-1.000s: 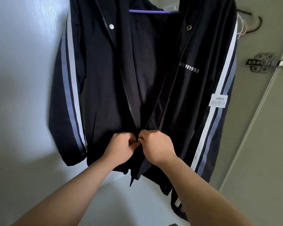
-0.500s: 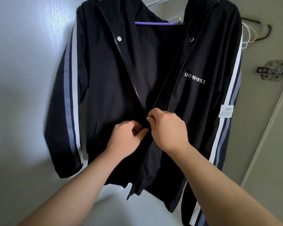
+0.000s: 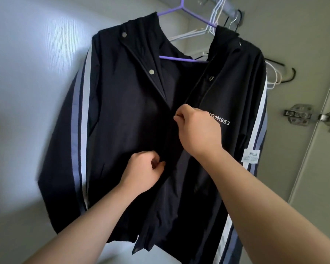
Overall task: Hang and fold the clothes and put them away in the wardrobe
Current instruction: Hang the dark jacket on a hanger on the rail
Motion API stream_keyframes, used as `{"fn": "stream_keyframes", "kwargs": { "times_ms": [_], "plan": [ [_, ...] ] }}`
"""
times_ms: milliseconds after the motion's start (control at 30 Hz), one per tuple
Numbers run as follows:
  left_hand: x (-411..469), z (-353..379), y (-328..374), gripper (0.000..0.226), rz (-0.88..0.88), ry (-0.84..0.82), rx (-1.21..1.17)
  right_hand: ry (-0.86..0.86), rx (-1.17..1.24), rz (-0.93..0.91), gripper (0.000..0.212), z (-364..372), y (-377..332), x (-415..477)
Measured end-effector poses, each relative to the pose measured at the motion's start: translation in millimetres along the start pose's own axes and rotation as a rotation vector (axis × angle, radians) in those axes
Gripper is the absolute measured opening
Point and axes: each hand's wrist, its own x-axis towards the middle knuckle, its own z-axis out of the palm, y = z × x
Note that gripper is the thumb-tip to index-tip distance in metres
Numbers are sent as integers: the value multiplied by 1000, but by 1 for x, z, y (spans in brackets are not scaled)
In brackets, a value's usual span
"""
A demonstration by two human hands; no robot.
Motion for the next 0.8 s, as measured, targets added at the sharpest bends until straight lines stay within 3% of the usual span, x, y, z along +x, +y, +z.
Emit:
{"fn": "stream_keyframes", "kwargs": {
  "times_ms": [133,367,467,700,800],
  "plan": [
    [38,-8,22,32,12,94,21,22,5,-48,15,-1,4,5],
    [58,-5,27,32,271,70,29,50,-166,-123,16,-20,11,32],
    [55,-2,22,31,293,107,22,123,-171,-106,17,-34,11,50],
    [90,-19,59,29,221,152,62,120,-136,-122,17,-35,6,50],
    [117,-27,74,32,278,163,74,126,-178,-142,16,-37,7,54]
  ]
}}
